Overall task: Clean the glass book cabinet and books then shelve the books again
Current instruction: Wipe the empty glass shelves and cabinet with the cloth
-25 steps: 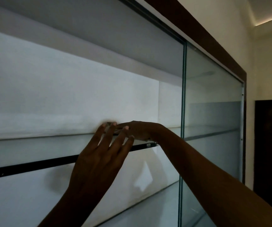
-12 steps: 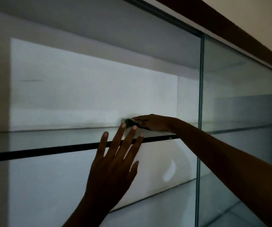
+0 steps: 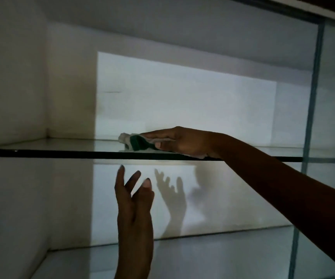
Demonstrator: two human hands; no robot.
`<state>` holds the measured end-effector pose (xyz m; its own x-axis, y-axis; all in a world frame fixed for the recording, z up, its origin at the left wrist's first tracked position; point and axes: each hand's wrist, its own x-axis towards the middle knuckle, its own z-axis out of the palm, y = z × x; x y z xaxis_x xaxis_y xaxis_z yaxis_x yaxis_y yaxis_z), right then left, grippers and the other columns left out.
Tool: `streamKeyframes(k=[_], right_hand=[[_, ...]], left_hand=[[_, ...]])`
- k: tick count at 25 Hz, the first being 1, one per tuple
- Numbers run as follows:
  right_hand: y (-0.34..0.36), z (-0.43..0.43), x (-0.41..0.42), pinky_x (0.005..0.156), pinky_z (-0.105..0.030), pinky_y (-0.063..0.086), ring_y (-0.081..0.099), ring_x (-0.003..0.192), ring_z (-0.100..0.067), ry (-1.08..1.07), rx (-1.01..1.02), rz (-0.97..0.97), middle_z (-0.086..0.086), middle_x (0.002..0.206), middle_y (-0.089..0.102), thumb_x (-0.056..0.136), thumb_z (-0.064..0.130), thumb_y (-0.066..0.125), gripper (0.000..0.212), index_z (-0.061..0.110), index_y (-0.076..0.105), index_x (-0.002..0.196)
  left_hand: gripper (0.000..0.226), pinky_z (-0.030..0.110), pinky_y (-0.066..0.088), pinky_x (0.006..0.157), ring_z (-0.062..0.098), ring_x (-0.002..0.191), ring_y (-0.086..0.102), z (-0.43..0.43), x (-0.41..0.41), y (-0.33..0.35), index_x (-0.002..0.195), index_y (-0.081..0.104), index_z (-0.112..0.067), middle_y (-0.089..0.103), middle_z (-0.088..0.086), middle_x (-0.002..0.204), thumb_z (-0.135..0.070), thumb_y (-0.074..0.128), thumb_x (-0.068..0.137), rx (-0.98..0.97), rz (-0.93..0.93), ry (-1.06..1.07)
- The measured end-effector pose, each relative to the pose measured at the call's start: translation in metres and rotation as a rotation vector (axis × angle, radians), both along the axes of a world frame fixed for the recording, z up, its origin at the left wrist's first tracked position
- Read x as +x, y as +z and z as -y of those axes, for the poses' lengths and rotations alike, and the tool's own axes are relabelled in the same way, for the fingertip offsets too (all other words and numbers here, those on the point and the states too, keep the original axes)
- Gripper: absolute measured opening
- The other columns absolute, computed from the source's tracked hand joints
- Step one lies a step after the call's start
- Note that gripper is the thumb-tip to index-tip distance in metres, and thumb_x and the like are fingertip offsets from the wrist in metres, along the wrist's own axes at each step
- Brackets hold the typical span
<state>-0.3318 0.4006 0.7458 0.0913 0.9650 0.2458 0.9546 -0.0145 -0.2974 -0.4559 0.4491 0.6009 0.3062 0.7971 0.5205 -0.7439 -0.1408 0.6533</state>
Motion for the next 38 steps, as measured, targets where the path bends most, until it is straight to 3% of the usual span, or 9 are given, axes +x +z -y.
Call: streamKeyframes(k=[2,6,11,13,19,22,27,32,38], right_hand=[[0.006,-0.007,-0.007,0.1,-0.005,0.03,0.043,0.121,0.002,0.083,0.065,0.036,0.014,0.136,0.047,0.097,0.02,0.048,0.04,0.025,0.045,0.136],[0.03,-0.062,0.0,0.088,0.004,0.029,0.046,0.121,-0.006,0.086,0.277,0.185,0.007,0.134,0.052,0.096,0.014,0.048,0.037,0.022,0.05,0.133],[0.021,-0.162,-0.024,0.103,-0.025,0.037,0.051,0.122,-0.025,0.169,0.391,0.289,-0.011,0.133,0.054,0.094,0.008,0.05,0.039,0.014,0.05,0.133],[0.011,-0.186,-0.044,0.104,-0.035,0.037,0.049,0.122,-0.029,0.235,0.35,0.285,-0.015,0.134,0.052,0.094,0.007,0.046,0.043,0.015,0.045,0.137],[0.007,-0.227,-0.06,0.109,-0.027,0.026,0.033,0.134,-0.025,0.197,-0.039,0.256,-0.006,0.15,0.031,0.099,0.026,0.037,0.049,0.022,0.025,0.147],[0.006,-0.218,-0.065,0.112,-0.028,0.023,0.032,0.135,-0.021,0.289,-0.039,0.211,-0.001,0.15,0.032,0.1,0.031,0.037,0.046,0.027,0.028,0.145],[0.0,-0.167,-0.061,0.113,-0.018,0.021,0.032,0.133,-0.01,0.605,-0.04,0.069,-0.001,0.146,0.034,0.099,0.01,0.038,0.045,0.007,0.029,0.143],[0.001,-0.115,-0.038,0.106,-0.011,0.026,0.037,0.127,-0.002,0.602,-0.023,-0.021,0.008,0.137,0.039,0.092,0.014,0.041,0.046,0.016,0.031,0.137],[-0.003,-0.03,-0.01,0.107,-0.018,0.031,0.043,0.129,-0.005,0.47,0.127,0.13,0.006,0.137,0.05,0.095,0.022,0.043,0.036,0.023,0.053,0.13]], left_hand=[[0.075,0.045,0.049,0.092,0.023,0.112,0.06,-0.009,-0.012,0.02,0.136,0.036,-0.043,0.049,-0.002,0.137,-0.047,0.063,0.066,-0.225,0.077,-0.197],[0.095,0.058,0.052,0.08,0.037,0.109,0.059,-0.038,-0.036,0.048,0.147,0.019,-0.038,0.037,0.013,0.146,-0.051,0.058,0.062,-0.348,0.244,-0.364],[0.078,0.061,0.052,0.074,0.039,0.101,0.064,-0.072,-0.054,0.054,0.144,0.024,-0.043,0.053,0.017,0.132,-0.04,0.054,0.072,-0.315,0.327,-0.336],[0.069,0.061,0.051,0.075,0.04,0.1,0.065,-0.075,-0.056,0.053,0.141,0.029,-0.045,0.057,0.018,0.128,-0.038,0.053,0.076,-0.294,0.317,-0.343],[0.071,0.062,0.05,0.074,0.04,0.097,0.066,-0.085,-0.058,0.05,0.14,0.033,-0.04,0.059,0.017,0.126,-0.038,0.054,0.073,-0.289,0.294,-0.411],[0.066,0.059,0.05,0.077,0.039,0.096,0.067,-0.087,-0.055,0.048,0.137,0.036,-0.043,0.059,0.015,0.127,-0.04,0.052,0.073,-0.254,0.277,-0.373],[0.056,0.055,0.047,0.092,0.037,0.098,0.066,-0.087,-0.055,0.046,0.132,0.043,-0.045,0.059,0.014,0.127,-0.039,0.051,0.077,-0.243,0.238,-0.311],[0.069,0.058,0.046,0.089,0.045,0.109,0.059,-0.087,-0.062,0.039,0.111,0.06,-0.025,0.049,0.022,0.136,-0.031,0.086,0.048,-0.196,0.318,-0.458],[0.068,0.056,0.053,0.076,0.04,0.1,0.064,-0.061,-0.049,0.048,0.138,0.03,-0.044,0.049,0.018,0.133,-0.044,0.055,0.074,-0.296,0.234,-0.379]])
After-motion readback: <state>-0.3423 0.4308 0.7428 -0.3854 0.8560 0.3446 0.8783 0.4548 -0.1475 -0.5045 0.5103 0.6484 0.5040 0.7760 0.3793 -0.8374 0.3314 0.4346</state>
